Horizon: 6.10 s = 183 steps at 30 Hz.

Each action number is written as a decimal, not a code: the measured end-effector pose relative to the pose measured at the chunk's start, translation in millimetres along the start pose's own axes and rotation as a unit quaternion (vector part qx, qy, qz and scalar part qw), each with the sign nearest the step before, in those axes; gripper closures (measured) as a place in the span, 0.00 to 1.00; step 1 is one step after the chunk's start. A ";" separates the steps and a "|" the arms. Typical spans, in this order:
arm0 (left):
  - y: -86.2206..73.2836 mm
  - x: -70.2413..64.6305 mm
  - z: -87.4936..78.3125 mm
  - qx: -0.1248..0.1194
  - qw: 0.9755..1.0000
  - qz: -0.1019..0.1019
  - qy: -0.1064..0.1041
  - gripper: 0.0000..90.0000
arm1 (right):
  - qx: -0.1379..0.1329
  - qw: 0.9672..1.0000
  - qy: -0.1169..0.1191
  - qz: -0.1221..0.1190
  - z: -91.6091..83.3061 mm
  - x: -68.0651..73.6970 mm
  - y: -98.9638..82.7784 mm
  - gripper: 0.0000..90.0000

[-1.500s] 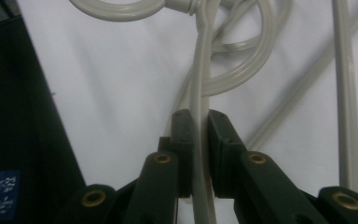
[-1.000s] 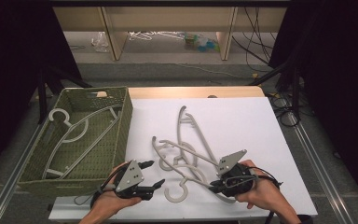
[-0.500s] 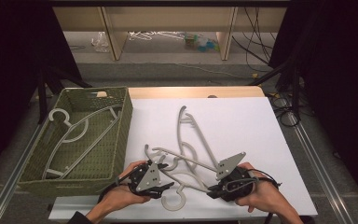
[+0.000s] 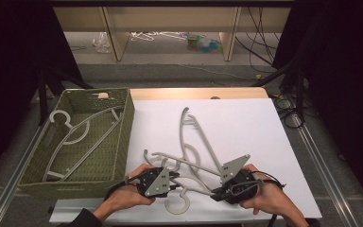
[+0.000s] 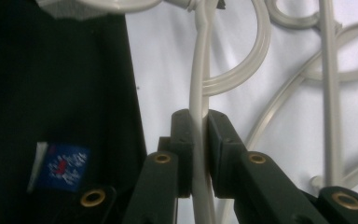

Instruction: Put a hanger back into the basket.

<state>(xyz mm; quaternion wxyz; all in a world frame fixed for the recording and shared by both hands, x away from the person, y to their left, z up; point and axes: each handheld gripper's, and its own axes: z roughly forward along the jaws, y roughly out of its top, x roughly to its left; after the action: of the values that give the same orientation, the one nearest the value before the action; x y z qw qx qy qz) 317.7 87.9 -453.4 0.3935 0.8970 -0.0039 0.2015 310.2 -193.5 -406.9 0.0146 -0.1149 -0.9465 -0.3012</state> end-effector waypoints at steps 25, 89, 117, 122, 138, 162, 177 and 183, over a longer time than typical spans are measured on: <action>29.4 -2.6 -31.7 -0.006 0.988 -0.146 -0.051 0.88 | -0.070 0.995 -0.070 0.025 -17.5 -13.9 -2.7 0.71; -56.8 146.9 -229.7 -0.025 0.911 -0.350 0.218 0.88 | -0.183 0.961 -0.153 0.143 -16.0 -11.1 -24.3 0.25; -136.0 146.1 -247.6 0.034 0.879 -0.394 0.267 0.88 | -0.179 0.961 -0.152 0.148 -14.1 -13.3 -26.5 0.25; -144.0 144.6 -244.6 0.046 0.878 -0.399 0.261 0.88 | -0.177 0.961 -0.150 0.149 -13.0 -14.0 -26.8 0.25; -163.6 146.5 -230.2 0.107 0.883 -0.396 0.226 0.88 | -0.175 0.962 -0.149 0.151 -13.4 -13.8 -27.1 0.25; -185.8 146.6 -202.6 0.109 0.851 -0.452 0.245 0.85 | -0.173 0.962 -0.147 0.151 -11.4 -14.5 -27.7 0.25; -188.9 148.2 -199.1 0.163 0.833 -0.451 0.278 0.76 | -0.170 0.963 -0.147 0.150 -8.4 -15.4 -28.6 0.25; -189.1 150.3 -198.2 0.171 0.825 -0.458 0.282 0.74 | -0.169 0.963 -0.146 0.151 -7.5 -15.8 -28.7 0.25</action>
<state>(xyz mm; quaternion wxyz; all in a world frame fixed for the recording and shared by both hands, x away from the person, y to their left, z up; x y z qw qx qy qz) 416.1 381.4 -411.1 0.2647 0.7526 0.5531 0.2400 318.8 -223.8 -418.6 -0.0982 -0.3005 -0.8452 -0.4309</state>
